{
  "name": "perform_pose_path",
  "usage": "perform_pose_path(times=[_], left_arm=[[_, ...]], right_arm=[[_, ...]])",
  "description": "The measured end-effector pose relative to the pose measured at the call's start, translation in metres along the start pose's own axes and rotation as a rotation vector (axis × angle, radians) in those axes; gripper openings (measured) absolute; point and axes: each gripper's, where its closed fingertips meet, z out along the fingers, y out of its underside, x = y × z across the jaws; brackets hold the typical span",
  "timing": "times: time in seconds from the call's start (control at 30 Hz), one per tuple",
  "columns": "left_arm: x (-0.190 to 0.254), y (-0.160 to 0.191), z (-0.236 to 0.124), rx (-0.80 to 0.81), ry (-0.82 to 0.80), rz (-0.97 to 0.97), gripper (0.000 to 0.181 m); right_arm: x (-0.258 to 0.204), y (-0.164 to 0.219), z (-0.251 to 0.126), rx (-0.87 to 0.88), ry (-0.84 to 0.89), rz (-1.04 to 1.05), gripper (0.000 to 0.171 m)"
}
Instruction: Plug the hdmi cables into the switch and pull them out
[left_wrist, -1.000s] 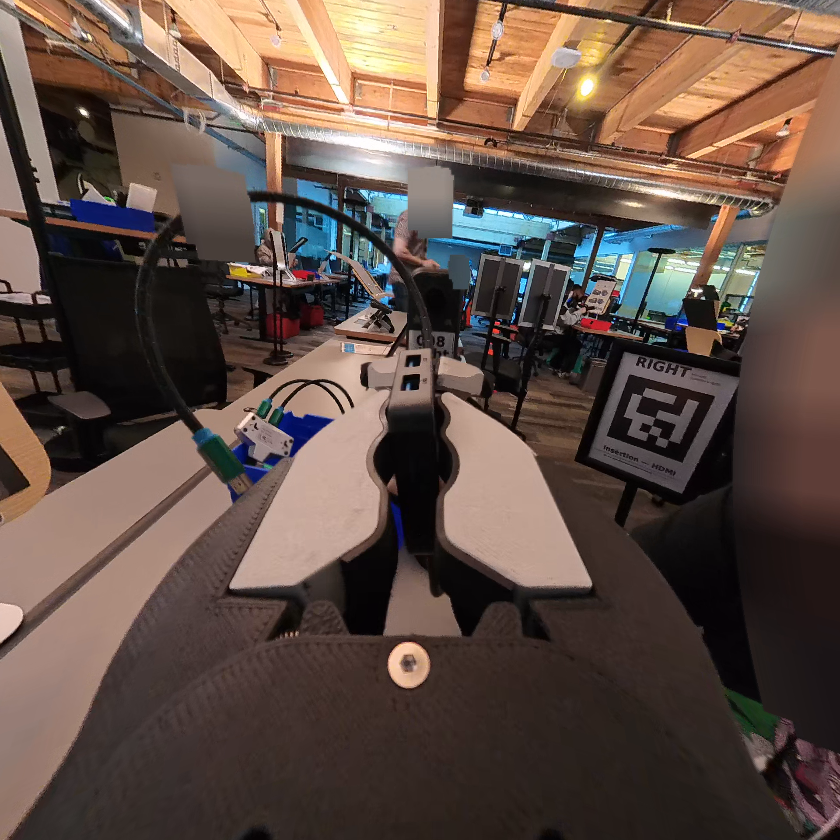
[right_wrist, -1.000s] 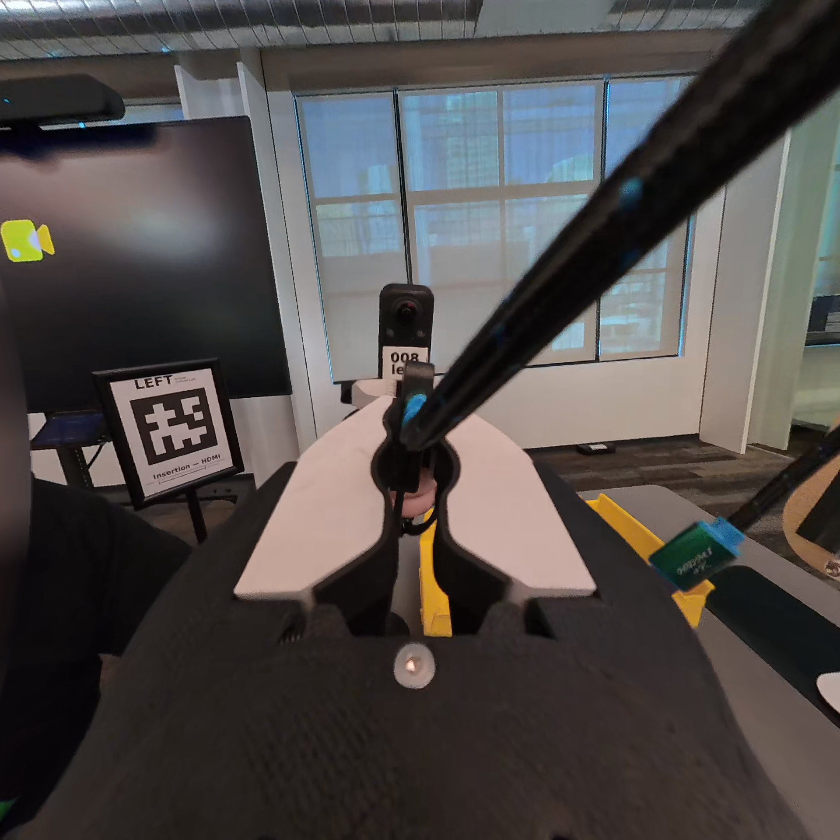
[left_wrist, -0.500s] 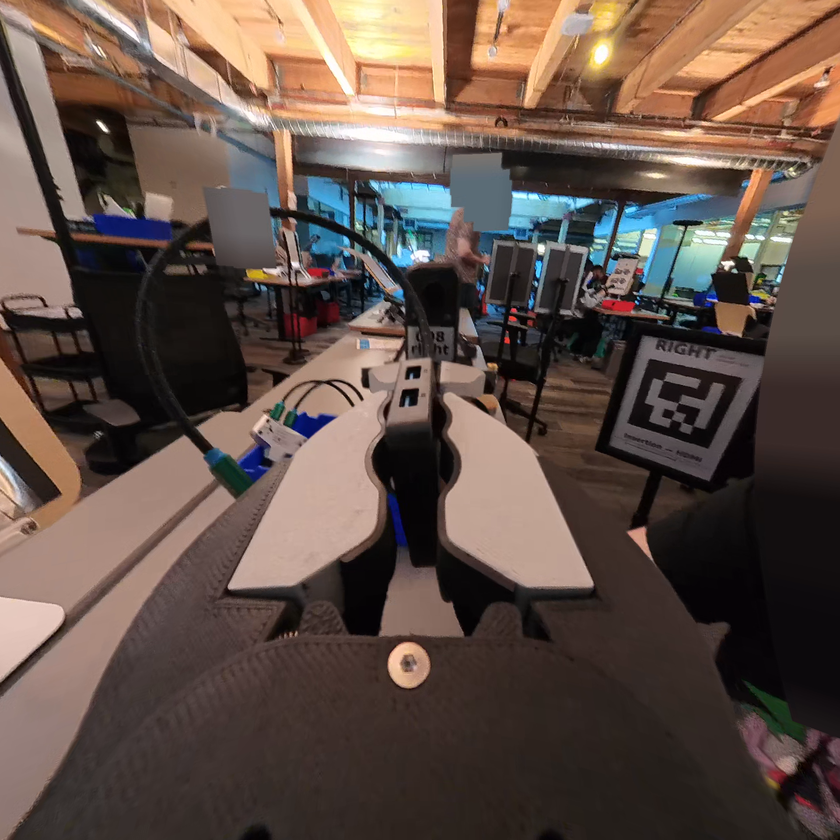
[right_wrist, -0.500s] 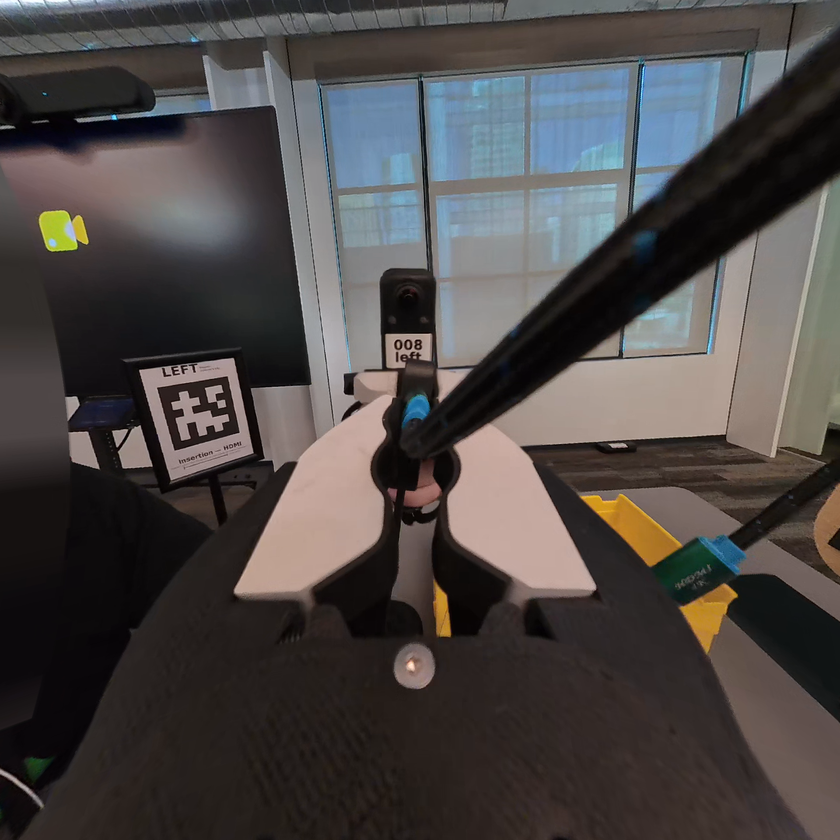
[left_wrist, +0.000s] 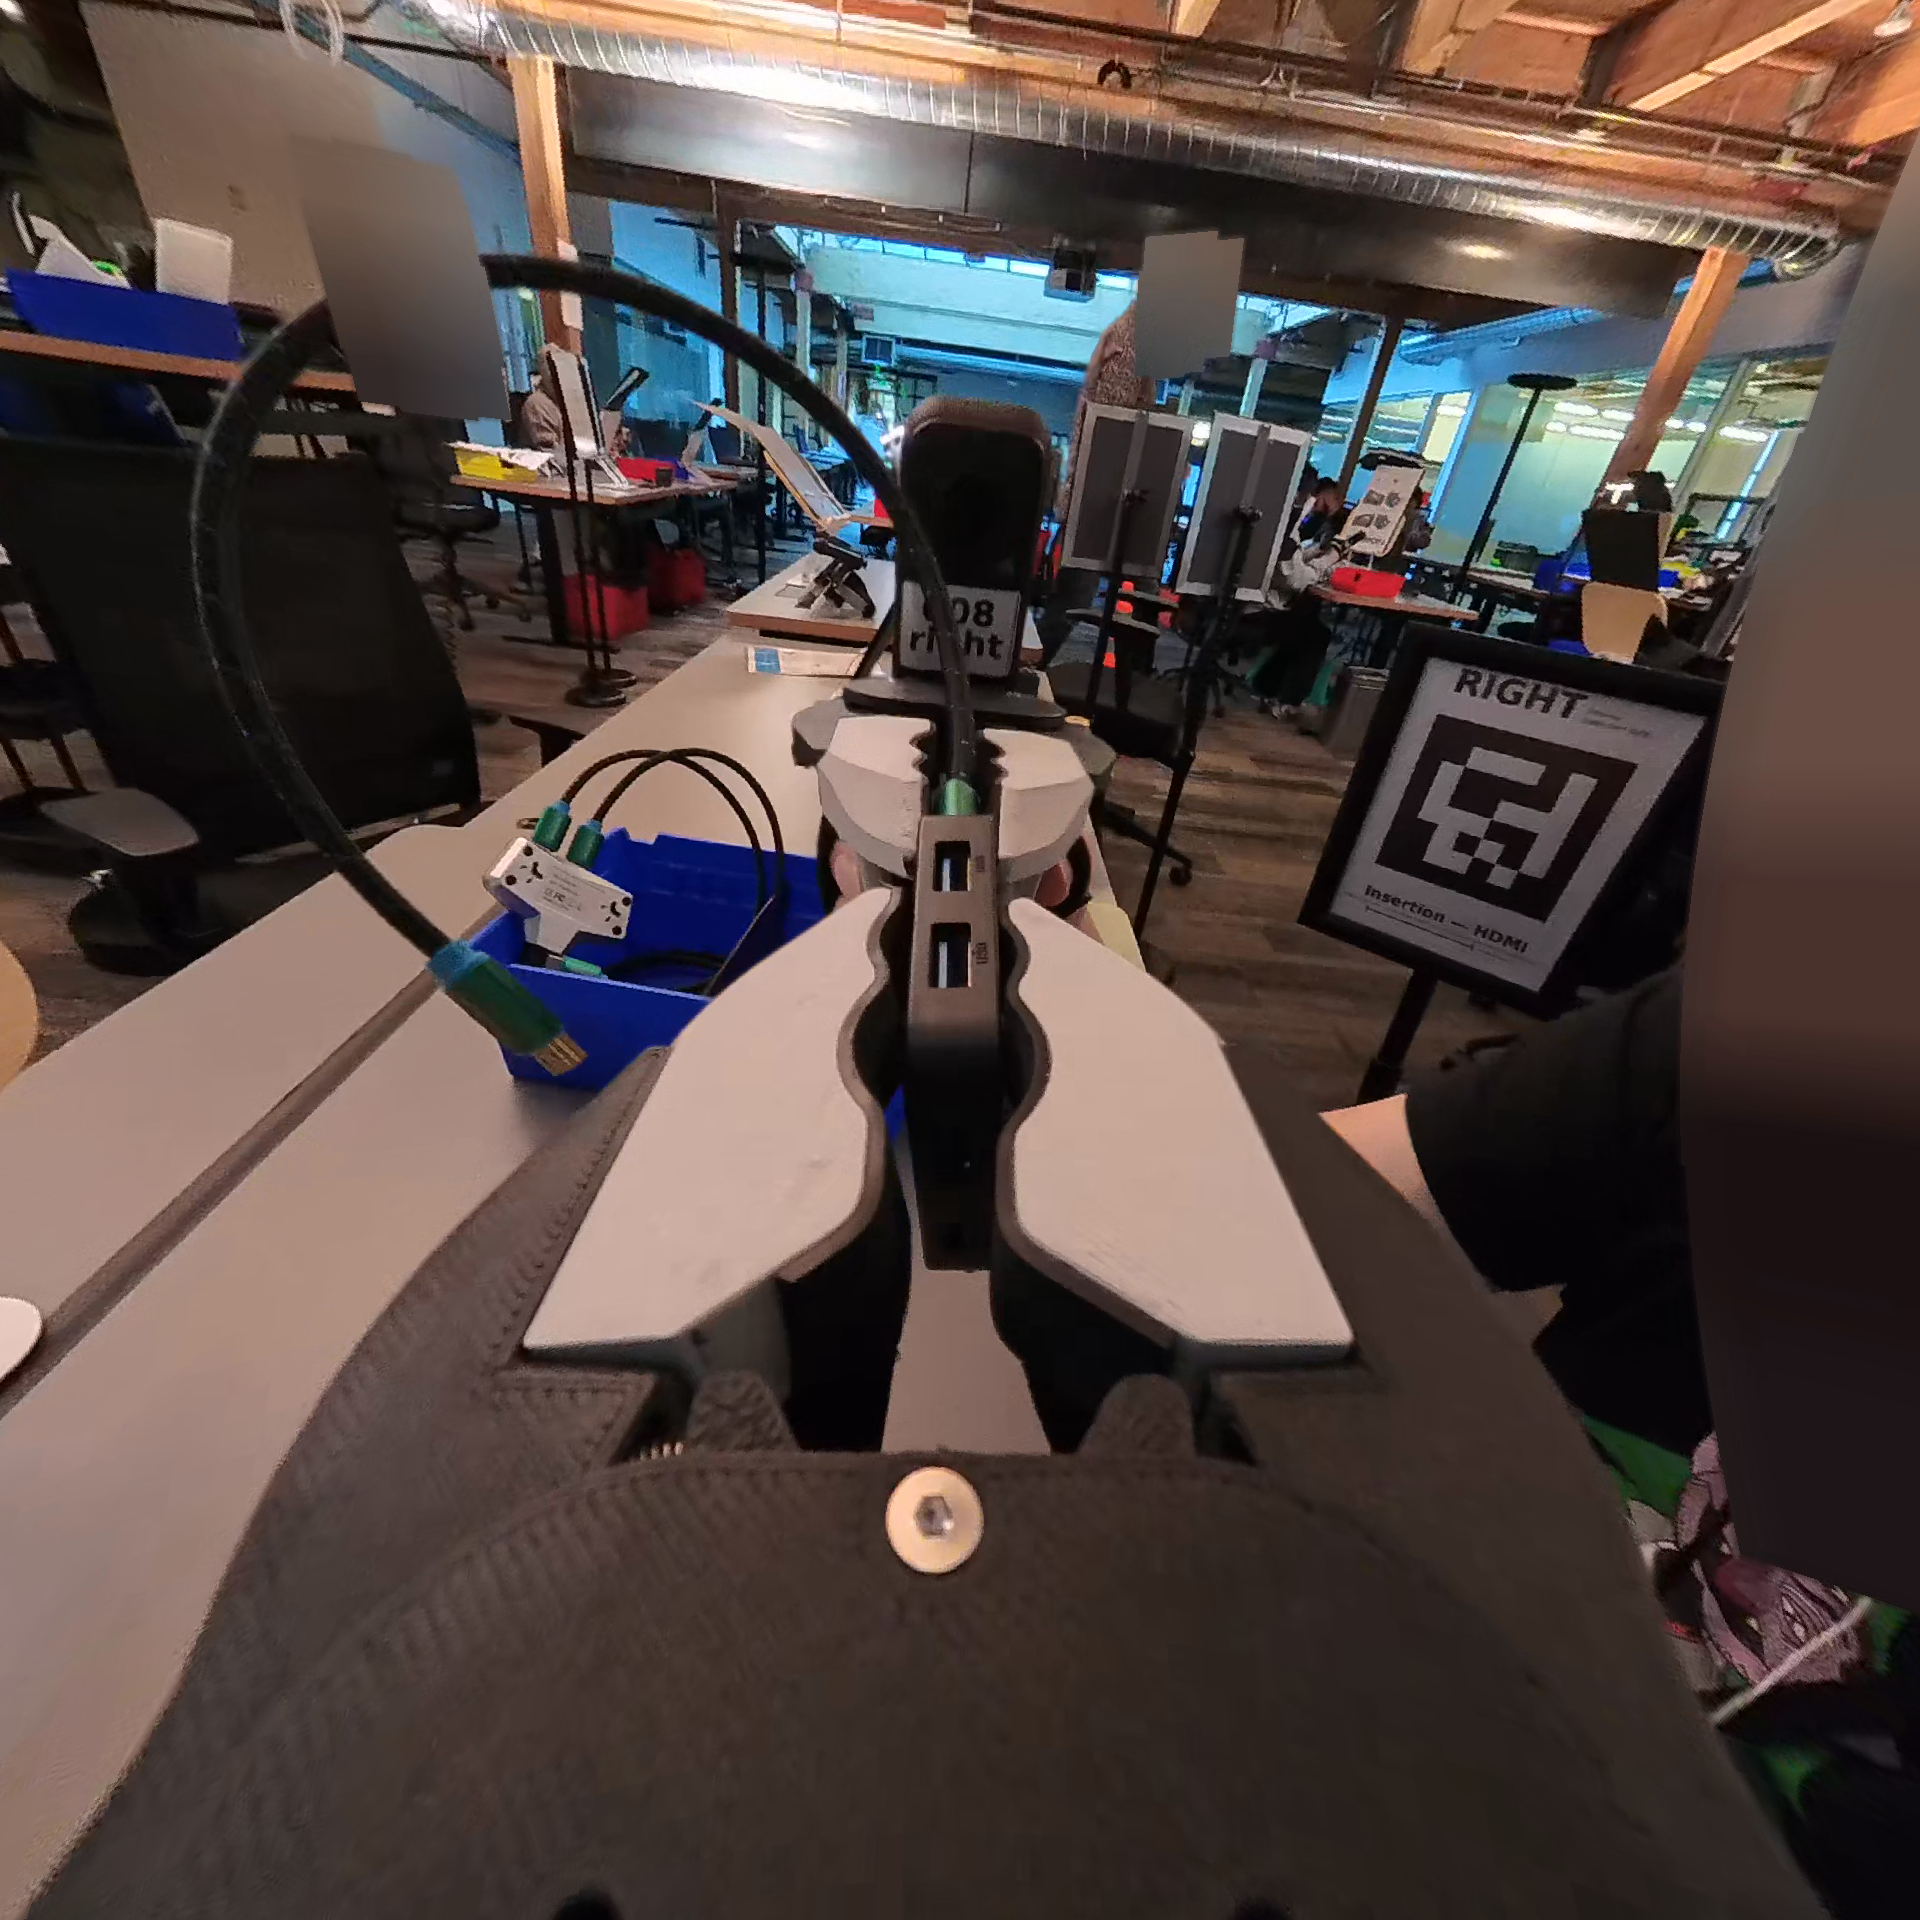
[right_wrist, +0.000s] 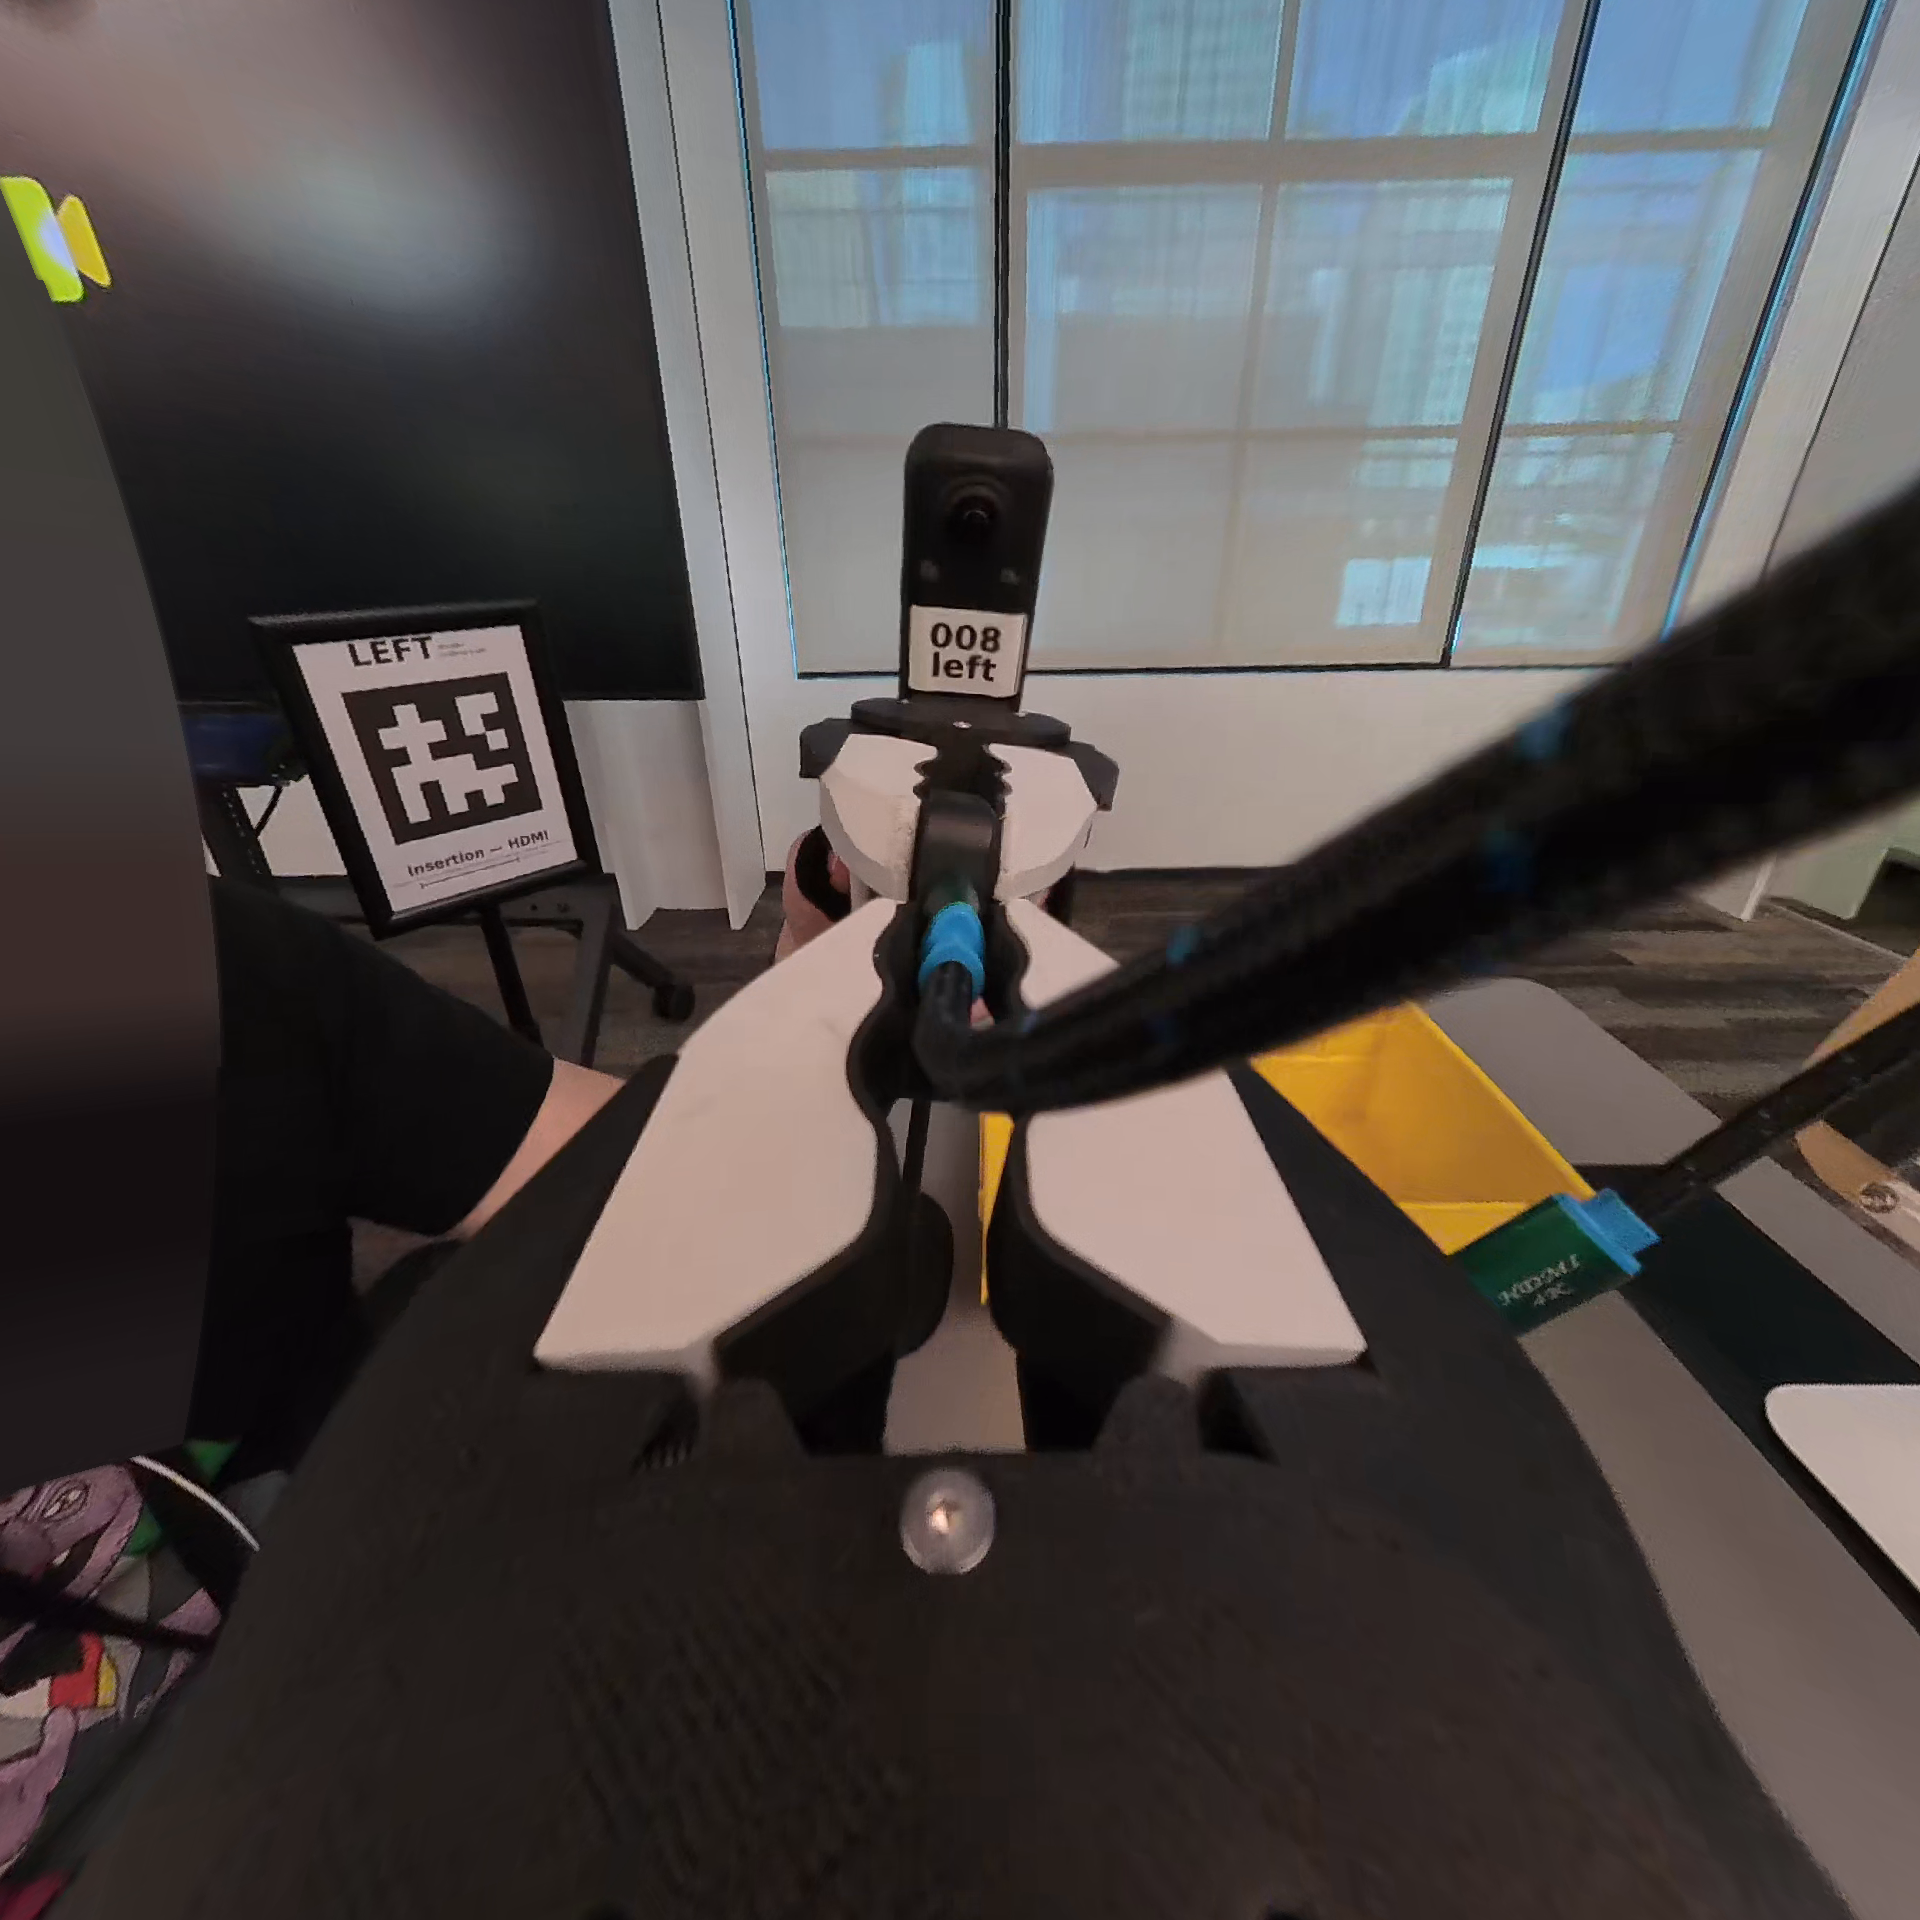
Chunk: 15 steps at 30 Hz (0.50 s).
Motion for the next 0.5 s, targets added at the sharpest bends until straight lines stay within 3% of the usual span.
perform_pose_path(times=[0.33,0.5], left_arm=[[-0.003,0.014,-0.005,-0.096,0.003,-0.015,0.012],[-0.006,0.007,-0.012,-0.060,-0.024,-0.020,0.013]], right_arm=[[0.001,0.021,0.005,-0.145,0.013,-0.013,0.013],[0.004,0.028,0.015,-0.153,0.011,0.006,0.013]])
